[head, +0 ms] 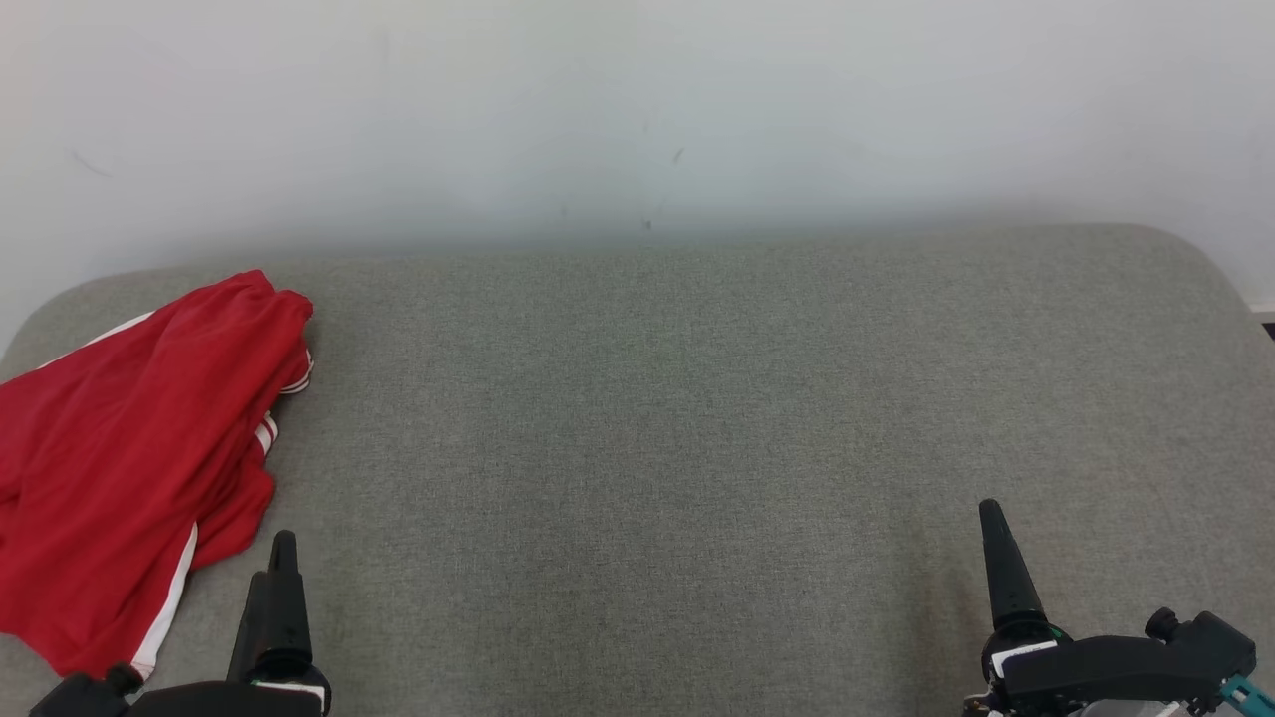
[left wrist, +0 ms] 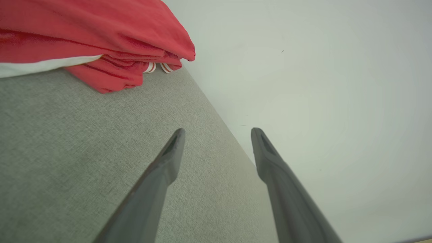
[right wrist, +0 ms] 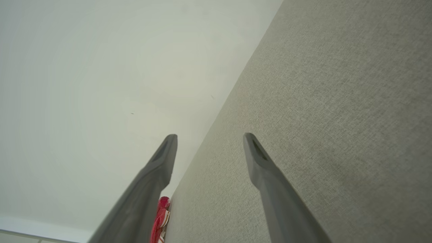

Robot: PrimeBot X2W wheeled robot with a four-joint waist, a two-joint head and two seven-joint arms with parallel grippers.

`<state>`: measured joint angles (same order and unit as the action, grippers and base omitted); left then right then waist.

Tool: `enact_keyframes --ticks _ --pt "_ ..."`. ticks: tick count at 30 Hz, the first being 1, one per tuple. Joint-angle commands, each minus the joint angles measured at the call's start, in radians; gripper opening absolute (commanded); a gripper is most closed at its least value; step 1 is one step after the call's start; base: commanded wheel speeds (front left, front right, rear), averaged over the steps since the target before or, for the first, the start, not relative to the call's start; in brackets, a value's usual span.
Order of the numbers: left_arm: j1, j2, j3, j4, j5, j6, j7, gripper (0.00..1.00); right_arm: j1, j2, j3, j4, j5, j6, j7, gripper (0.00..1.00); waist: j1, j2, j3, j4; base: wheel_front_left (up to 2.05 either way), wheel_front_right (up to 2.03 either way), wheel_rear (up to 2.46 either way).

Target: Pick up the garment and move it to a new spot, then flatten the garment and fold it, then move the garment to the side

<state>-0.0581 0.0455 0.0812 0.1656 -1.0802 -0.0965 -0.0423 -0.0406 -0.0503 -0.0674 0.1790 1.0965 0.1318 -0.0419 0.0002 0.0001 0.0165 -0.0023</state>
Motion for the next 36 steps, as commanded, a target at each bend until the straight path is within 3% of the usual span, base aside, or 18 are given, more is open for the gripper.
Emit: enact_keyframes --ticks 1,16,36 --pt "0.001 0.004 -0.004 -0.021 0.036 0.003 -0.007 1.0 -0.005 -0.001 0.003 -0.019 -0.031 -0.001 -0.009 1.0 -0.0001 -0.0001 0.0 0.0 0.0 0.0 0.0" --pt "0.022 0.012 -0.053 -0.043 0.39 0.053 -0.058 1.0 0.012 -0.001 0.01 -0.046 -0.284 -0.001 -0.059 1.0 -0.0002 -0.0001 0.005 0.001 0.0 0.0 0.0" --pt "0.035 0.044 -0.109 -0.055 0.63 0.093 -0.115 1.0 0.031 0.0 0.015 -0.061 -0.554 -0.001 -0.115 1.0 -0.0002 -0.0001 0.011 0.004 0.0 0.0 0.0"
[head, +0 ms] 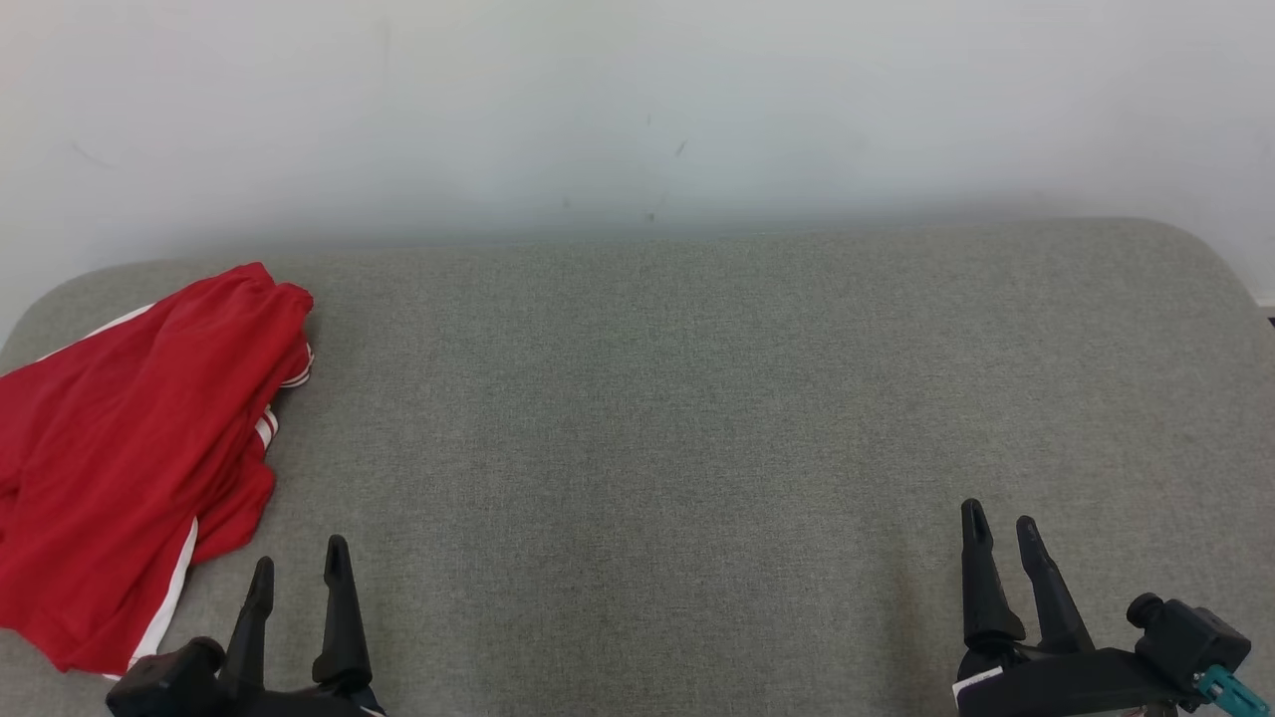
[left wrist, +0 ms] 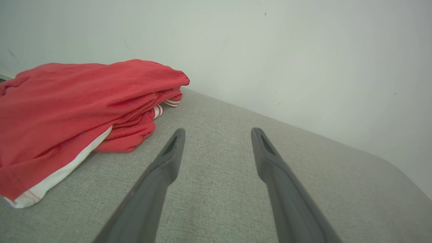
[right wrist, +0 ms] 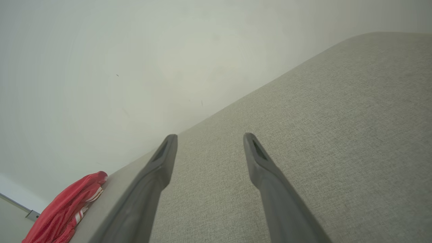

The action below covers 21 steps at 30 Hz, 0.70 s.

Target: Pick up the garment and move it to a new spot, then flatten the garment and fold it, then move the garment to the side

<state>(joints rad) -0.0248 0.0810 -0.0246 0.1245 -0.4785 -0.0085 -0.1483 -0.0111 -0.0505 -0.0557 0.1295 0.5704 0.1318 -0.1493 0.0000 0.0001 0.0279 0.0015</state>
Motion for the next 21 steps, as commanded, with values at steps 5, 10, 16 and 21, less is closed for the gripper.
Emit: enact_keyframes --ticks 5,10,16,21 --pt "0.007 0.013 -0.011 -0.02 0.066 0.012 -0.019 1.0 0.007 0.0 0.004 -0.013 -0.072 -0.001 -0.018 1.0 0.0 -0.0001 -0.002 0.0 0.0 0.0 0.0" --pt "0.015 0.014 -0.021 -0.028 0.118 0.023 -0.031 1.0 0.013 0.0 0.001 -0.013 -0.122 -0.001 -0.031 1.0 0.0 -0.0001 -0.003 0.001 0.0 0.0 0.0" --pt "0.021 0.019 -0.026 -0.033 0.17 0.03 -0.045 1.0 0.019 0.0 -0.002 -0.013 -0.178 -0.001 -0.044 1.0 0.0 -0.0001 -0.003 0.001 0.0 0.0 0.0" --pt "0.028 0.023 -0.03 -0.038 0.214 0.035 -0.056 1.0 0.024 0.0 -0.001 -0.013 -0.219 -0.002 -0.056 1.0 0.0 -0.0001 -0.002 0.001 0.0 0.0 0.0"
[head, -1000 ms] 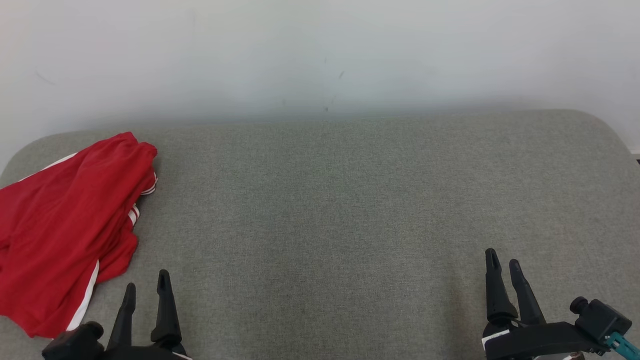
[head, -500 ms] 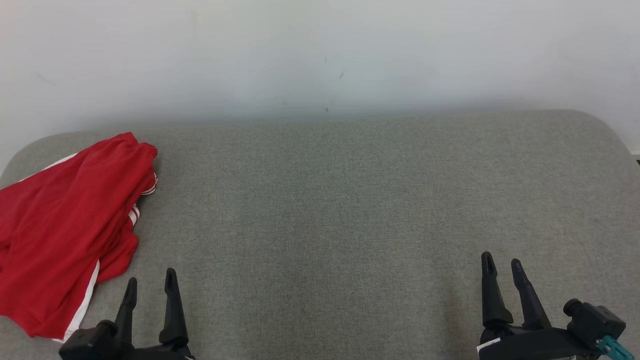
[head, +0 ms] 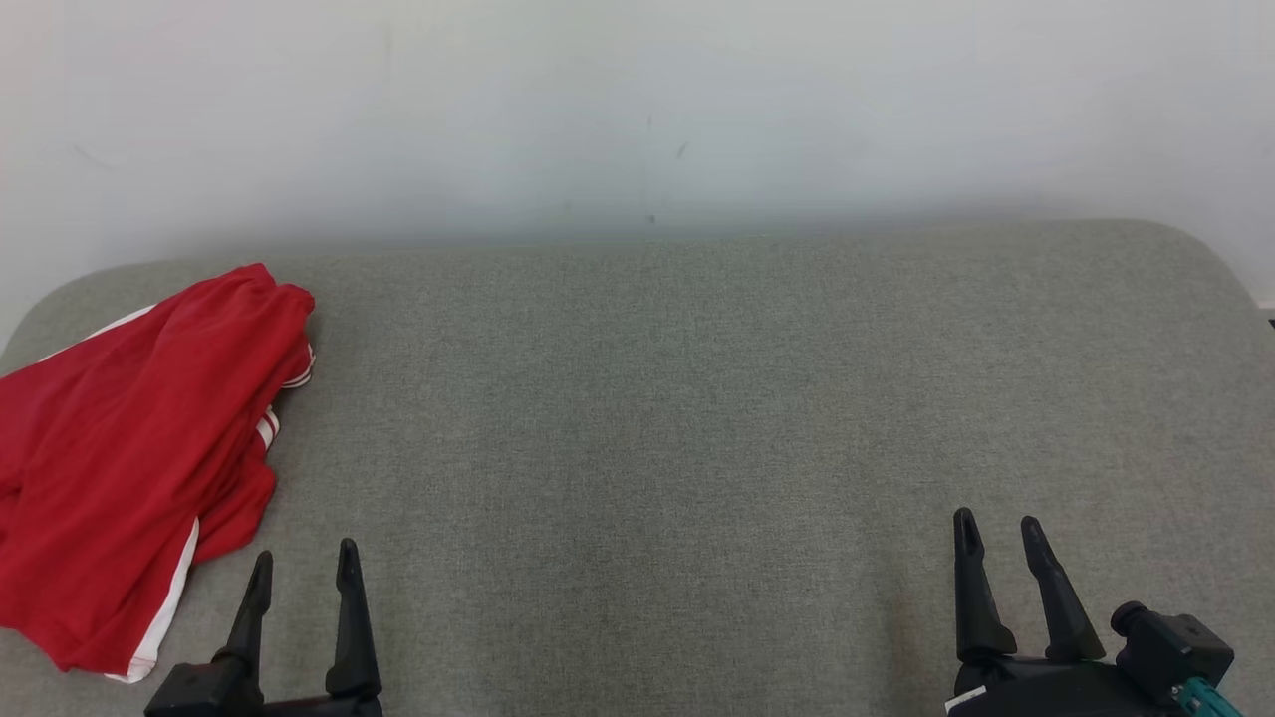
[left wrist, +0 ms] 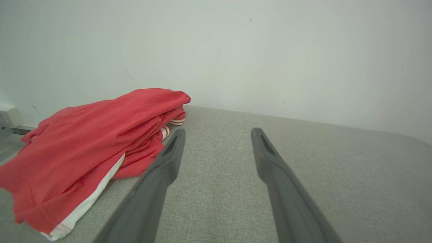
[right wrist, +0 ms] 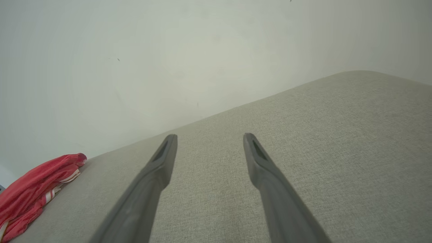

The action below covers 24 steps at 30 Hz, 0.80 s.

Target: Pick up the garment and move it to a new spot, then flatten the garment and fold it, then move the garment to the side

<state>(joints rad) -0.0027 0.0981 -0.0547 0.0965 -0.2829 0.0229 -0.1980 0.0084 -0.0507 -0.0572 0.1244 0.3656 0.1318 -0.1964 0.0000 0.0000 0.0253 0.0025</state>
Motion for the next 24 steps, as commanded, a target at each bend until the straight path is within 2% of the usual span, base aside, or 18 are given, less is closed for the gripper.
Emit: enact_keyframes --ticks 1,24 --pt "0.006 0.007 -0.001 -0.01 0.028 0.005 -0.009 1.0 0.004 0.0 0.0 -0.009 -0.023 -0.002 -0.01 1.0 0.0 0.0 0.002 0.0 0.0 0.0 0.0" --pt "0.017 0.013 -0.014 -0.024 0.204 0.026 -0.052 1.0 0.015 0.001 -0.006 -0.02 -0.186 -0.002 -0.053 1.0 0.0 0.0 0.017 0.002 0.0 0.0 0.0"
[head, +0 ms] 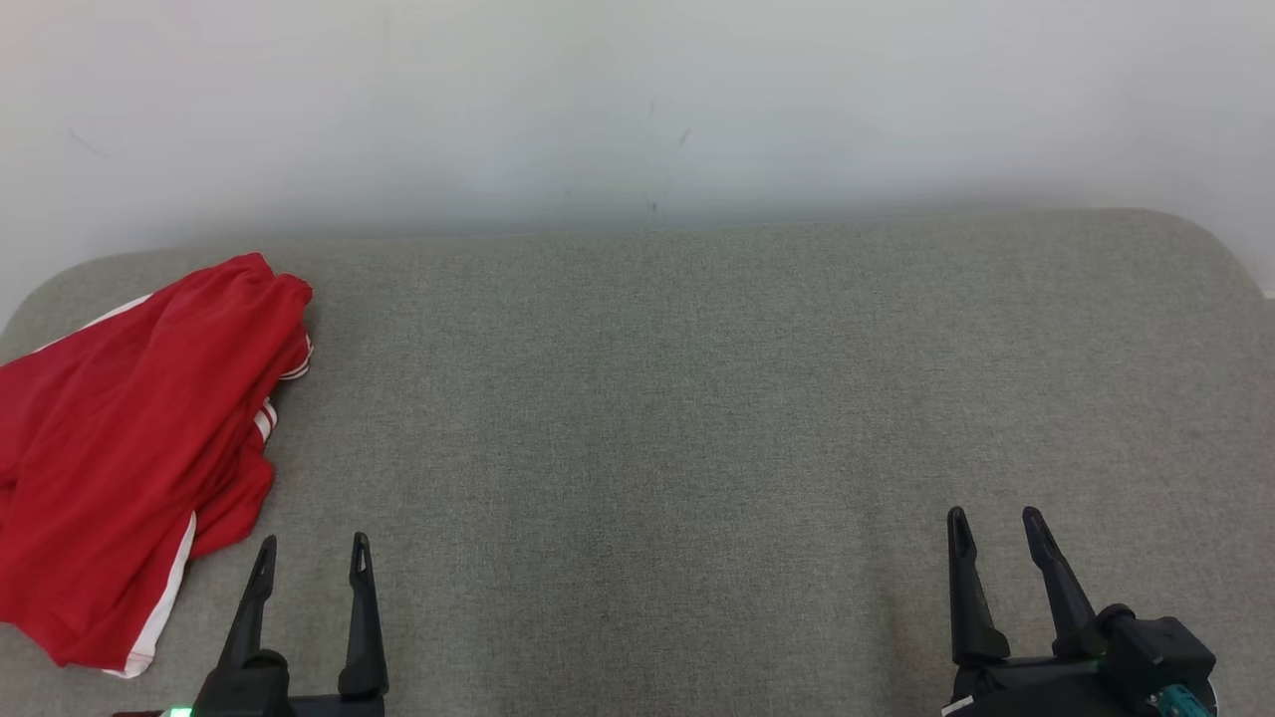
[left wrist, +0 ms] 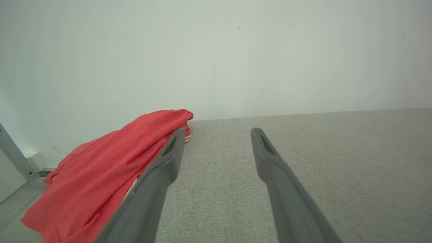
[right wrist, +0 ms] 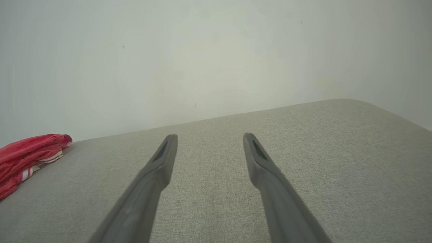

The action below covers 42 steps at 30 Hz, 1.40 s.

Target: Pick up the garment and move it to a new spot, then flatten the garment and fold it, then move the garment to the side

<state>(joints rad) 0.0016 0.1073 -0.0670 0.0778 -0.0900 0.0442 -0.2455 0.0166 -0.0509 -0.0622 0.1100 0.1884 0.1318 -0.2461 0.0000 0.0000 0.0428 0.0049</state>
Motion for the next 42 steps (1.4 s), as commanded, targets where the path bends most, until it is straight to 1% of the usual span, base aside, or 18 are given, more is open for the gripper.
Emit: enact_keyframes --ticks 1,9,17,33,42 --pt "0.013 0.003 -0.002 -0.005 0.018 0.005 -0.006 1.0 0.007 0.001 -0.002 -0.005 -0.014 -0.002 -0.005 1.0 0.0 0.0 0.0 0.0 0.0 0.0 0.0" --pt "0.019 -0.002 0.003 -0.007 0.073 0.004 -0.023 1.0 0.016 0.001 -0.002 -0.008 -0.069 -0.002 -0.021 1.0 0.0 0.0 0.0 0.0 0.0 0.0 0.0" --pt "0.022 -0.012 0.016 0.002 0.058 -0.006 -0.021 1.0 0.018 0.001 -0.007 -0.001 -0.057 -0.002 -0.019 1.0 0.0 0.0 -0.003 0.001 0.0 0.0 0.0" --pt "0.021 -0.026 0.037 0.011 0.06 -0.024 -0.021 1.0 0.018 0.001 -0.009 0.006 -0.048 -0.002 -0.019 1.0 0.0 0.0 -0.005 0.005 0.0 0.0 0.0" --pt "0.019 -0.031 0.044 0.017 0.063 -0.032 -0.021 1.0 0.024 0.001 -0.008 0.007 -0.045 -0.002 -0.019 1.0 0.0 0.0 -0.008 0.026 0.0 0.0 0.0"
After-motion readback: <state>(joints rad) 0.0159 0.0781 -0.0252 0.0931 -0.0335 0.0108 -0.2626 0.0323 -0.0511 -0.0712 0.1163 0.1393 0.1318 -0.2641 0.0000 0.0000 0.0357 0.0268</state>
